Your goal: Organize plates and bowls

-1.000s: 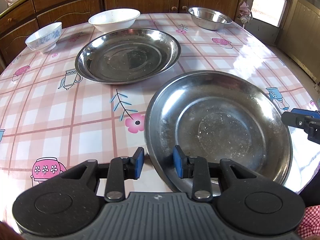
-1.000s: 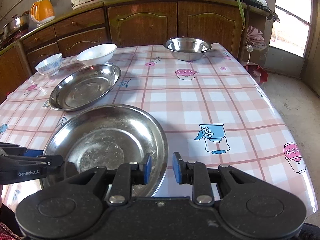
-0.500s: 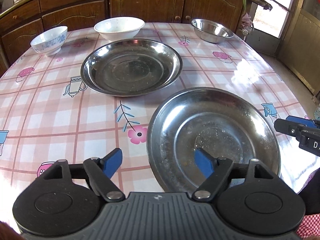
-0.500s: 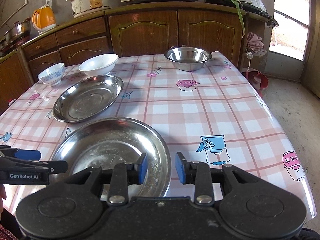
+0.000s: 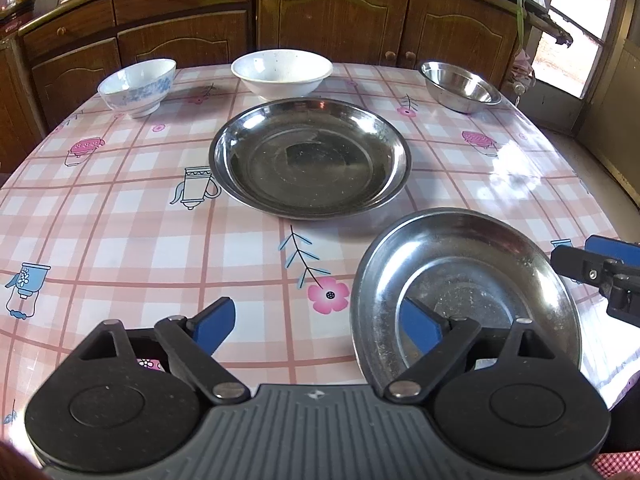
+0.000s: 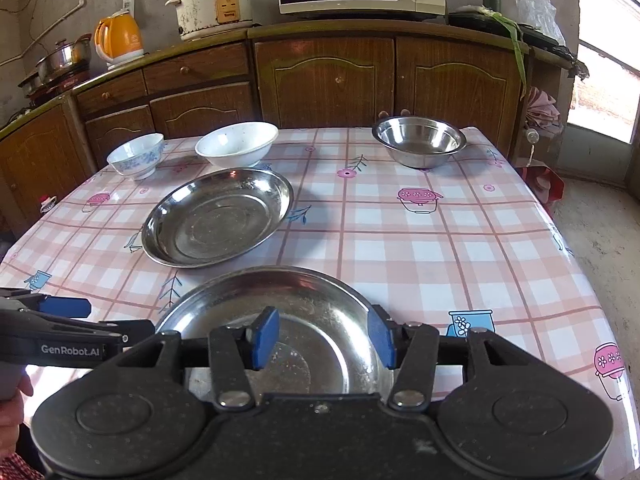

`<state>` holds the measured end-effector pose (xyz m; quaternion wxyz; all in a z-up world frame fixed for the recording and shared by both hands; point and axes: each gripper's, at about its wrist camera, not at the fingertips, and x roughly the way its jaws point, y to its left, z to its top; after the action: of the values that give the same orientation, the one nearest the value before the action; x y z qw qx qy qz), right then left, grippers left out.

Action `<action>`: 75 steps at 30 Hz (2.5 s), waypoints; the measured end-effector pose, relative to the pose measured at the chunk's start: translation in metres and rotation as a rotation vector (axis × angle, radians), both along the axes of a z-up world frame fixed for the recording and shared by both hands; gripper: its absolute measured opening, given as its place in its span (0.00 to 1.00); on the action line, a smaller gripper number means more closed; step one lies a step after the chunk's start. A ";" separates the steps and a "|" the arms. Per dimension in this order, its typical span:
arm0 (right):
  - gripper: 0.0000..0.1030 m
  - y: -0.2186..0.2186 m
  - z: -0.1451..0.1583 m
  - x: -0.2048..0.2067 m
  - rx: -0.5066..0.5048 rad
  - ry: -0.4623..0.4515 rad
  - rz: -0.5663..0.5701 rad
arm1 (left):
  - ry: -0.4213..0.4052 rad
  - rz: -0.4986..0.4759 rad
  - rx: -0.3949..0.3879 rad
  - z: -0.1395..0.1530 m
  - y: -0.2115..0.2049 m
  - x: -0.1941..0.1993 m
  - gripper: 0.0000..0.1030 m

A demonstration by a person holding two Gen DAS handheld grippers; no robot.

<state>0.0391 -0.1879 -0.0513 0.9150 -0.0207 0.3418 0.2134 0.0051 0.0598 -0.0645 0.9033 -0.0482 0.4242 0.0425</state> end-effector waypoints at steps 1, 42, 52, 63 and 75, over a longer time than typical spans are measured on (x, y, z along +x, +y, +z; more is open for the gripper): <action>0.61 0.003 0.001 0.001 0.000 -0.001 0.006 | -0.003 0.005 0.000 0.001 0.002 0.000 0.90; 0.72 0.080 -0.013 0.128 0.059 0.121 0.049 | 0.024 0.166 -0.008 -0.010 0.093 0.093 0.91; 0.73 0.095 -0.037 0.175 0.088 0.205 0.014 | 0.043 0.185 -0.029 -0.024 0.109 0.127 0.85; 0.60 0.111 -0.060 0.192 0.127 0.248 0.008 | 0.017 0.131 -0.086 -0.034 0.105 0.148 0.31; 0.29 0.109 -0.037 0.177 0.149 0.205 -0.013 | -0.022 0.136 -0.090 -0.016 0.103 0.130 0.18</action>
<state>0.2164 -0.0785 -0.0886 0.8755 0.0717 0.4170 0.2333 0.1351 0.1624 -0.0803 0.8999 -0.1176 0.4115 0.0841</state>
